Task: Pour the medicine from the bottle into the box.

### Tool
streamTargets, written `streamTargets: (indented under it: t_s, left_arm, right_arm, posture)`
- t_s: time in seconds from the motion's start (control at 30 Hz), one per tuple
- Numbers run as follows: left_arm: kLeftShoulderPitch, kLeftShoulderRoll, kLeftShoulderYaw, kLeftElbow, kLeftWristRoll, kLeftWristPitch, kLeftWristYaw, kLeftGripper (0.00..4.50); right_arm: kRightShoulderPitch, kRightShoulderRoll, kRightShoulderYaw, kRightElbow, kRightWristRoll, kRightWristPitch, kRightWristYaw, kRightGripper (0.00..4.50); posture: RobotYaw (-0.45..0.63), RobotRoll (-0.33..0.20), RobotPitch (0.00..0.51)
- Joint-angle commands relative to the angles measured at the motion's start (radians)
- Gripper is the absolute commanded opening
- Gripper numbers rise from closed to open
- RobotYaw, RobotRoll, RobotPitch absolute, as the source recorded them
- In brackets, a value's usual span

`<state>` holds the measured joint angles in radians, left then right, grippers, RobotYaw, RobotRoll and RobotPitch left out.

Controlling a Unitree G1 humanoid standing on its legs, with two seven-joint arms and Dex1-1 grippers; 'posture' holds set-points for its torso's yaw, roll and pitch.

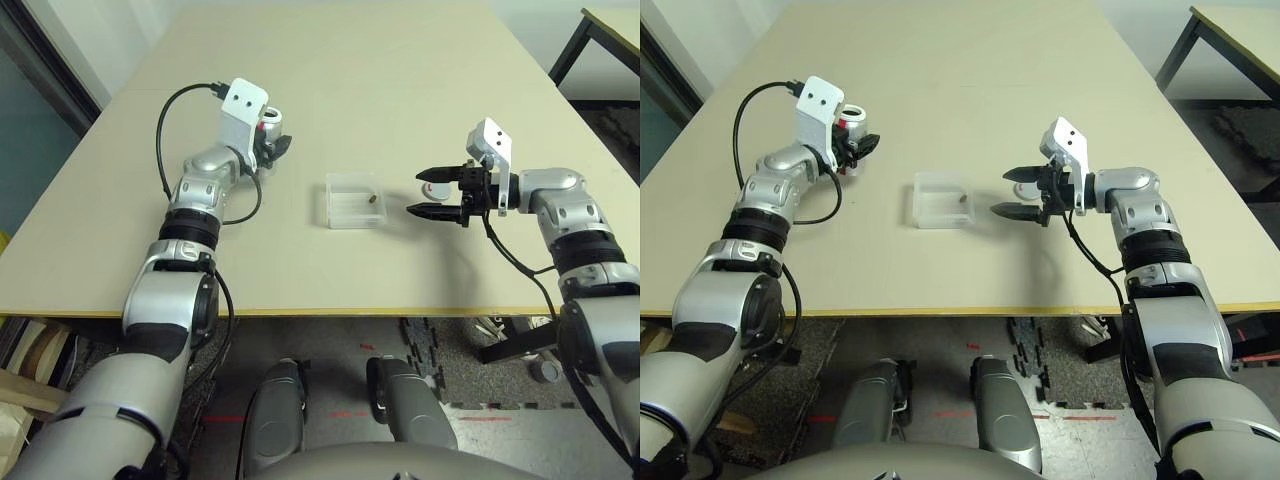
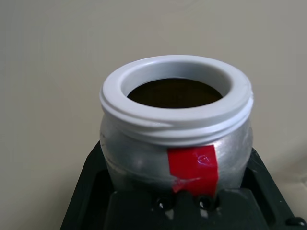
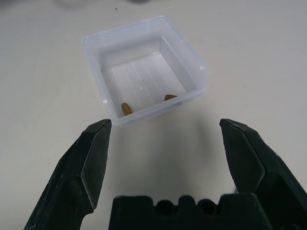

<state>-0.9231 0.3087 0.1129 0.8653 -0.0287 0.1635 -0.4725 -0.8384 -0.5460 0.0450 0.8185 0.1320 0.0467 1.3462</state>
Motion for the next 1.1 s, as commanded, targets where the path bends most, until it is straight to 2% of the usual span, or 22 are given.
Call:
streamTargets:
  t_s: [0.03,0.33,0.67,0.73,0.87,1.1]
  left_arm:
    - [0.040,-0.020,0.020,0.025,-0.030,-0.086,0.013,2.68]
    - [0.088,-0.041,-0.035,0.110,0.019,-0.286,0.050,2.68]
    - [0.100,-0.041,-0.035,0.166,0.017,-0.327,0.084,2.68]
    - [0.105,-0.042,-0.034,0.161,0.015,-0.327,0.089,3.11]
    - [0.117,-0.041,-0.034,0.146,0.010,-0.323,0.087,4.48]
    - [0.177,-0.040,-0.021,0.052,-0.015,-0.296,0.084,4.48]
  right_arm:
    - [-0.010,-0.009,0.011,0.009,-0.012,-0.012,0.008,4.50]
    - [-0.015,-0.018,0.014,0.007,-0.011,-0.013,0.010,4.50]
    - [-0.016,-0.021,0.017,0.004,-0.010,-0.011,0.011,4.50]
    - [-0.017,-0.020,0.018,0.005,-0.010,-0.011,0.011,4.50]
    - [-0.019,-0.018,0.020,0.007,-0.011,-0.012,0.010,4.50]
    - [-0.028,-0.004,0.024,0.034,-0.016,-0.027,0.003,4.50]
  posture:
    - [-0.02,0.000,0.124]
    - [-0.02,0.000,0.129]
    - [-0.02,0.000,0.136]
    - [-0.02,0.000,0.136]
    - [-0.02,0.000,0.136]
    - [0.02,0.000,0.134]
